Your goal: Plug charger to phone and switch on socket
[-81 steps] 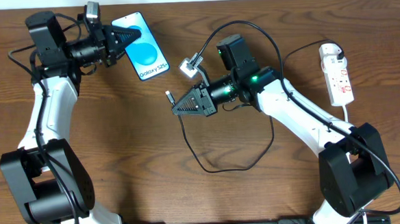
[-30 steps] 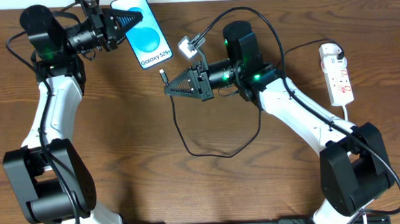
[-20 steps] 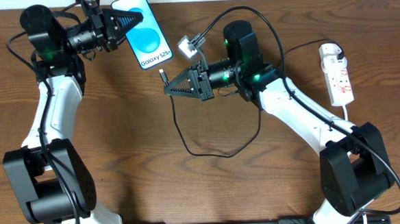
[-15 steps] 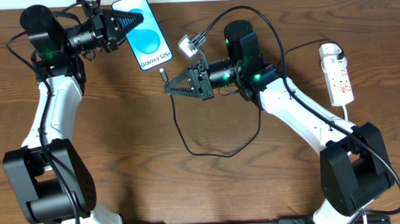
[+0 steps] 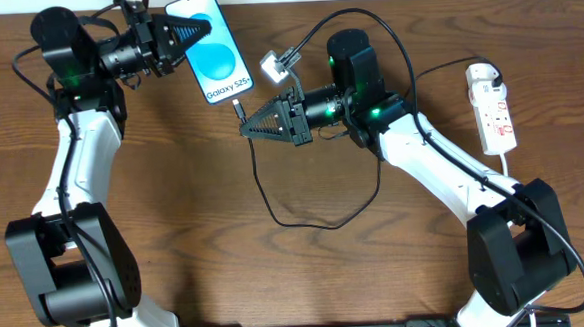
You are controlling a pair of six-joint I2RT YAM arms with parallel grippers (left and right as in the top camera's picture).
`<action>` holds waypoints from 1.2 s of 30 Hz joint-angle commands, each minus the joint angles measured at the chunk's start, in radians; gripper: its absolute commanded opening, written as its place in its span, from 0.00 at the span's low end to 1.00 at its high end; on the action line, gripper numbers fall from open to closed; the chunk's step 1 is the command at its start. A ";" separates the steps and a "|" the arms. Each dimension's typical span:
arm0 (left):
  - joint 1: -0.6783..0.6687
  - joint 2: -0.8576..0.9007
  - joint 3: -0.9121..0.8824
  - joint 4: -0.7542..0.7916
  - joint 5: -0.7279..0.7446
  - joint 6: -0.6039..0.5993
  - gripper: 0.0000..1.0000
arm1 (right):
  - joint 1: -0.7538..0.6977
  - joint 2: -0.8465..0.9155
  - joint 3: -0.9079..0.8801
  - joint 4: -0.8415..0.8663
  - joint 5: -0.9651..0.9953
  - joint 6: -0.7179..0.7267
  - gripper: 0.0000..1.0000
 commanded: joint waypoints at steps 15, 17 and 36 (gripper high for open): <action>-0.006 -0.004 0.016 0.013 0.017 0.023 0.08 | -0.005 -0.026 -0.003 0.034 -0.010 0.057 0.01; -0.006 -0.004 0.016 0.013 0.017 0.023 0.07 | -0.005 -0.026 -0.003 0.012 -0.010 0.056 0.01; -0.006 -0.004 0.016 0.012 0.021 0.039 0.08 | -0.032 -0.026 -0.003 0.011 -0.002 0.053 0.01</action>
